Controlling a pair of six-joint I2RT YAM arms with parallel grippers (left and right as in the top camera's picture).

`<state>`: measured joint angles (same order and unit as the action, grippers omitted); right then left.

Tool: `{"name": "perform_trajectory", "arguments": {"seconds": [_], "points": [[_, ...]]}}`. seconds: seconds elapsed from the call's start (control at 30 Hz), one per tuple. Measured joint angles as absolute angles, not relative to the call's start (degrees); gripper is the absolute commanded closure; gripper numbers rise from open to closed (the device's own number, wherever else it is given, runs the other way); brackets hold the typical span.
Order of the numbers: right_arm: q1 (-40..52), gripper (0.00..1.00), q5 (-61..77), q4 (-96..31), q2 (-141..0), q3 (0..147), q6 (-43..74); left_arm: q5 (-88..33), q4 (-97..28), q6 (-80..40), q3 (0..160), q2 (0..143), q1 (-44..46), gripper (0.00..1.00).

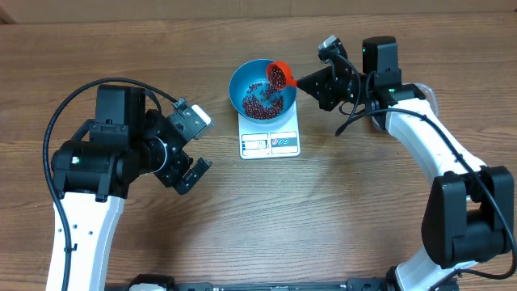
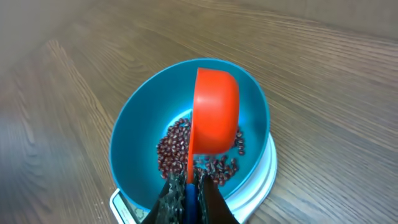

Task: Scoop item into bowl and weigh 150g on scale
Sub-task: 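Tilt the scoop with the right gripper to pour beans into bowl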

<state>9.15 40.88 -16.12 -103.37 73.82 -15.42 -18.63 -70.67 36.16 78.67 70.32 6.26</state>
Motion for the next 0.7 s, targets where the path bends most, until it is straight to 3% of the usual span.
{"name": "perform_trajectory", "arguments": {"seconds": [0.7], "points": [[11.14,0.97,33.85,-17.08,-103.37,73.82,-22.26,-18.63,-70.67,36.14,78.67,70.32,6.28,0.0]]}}
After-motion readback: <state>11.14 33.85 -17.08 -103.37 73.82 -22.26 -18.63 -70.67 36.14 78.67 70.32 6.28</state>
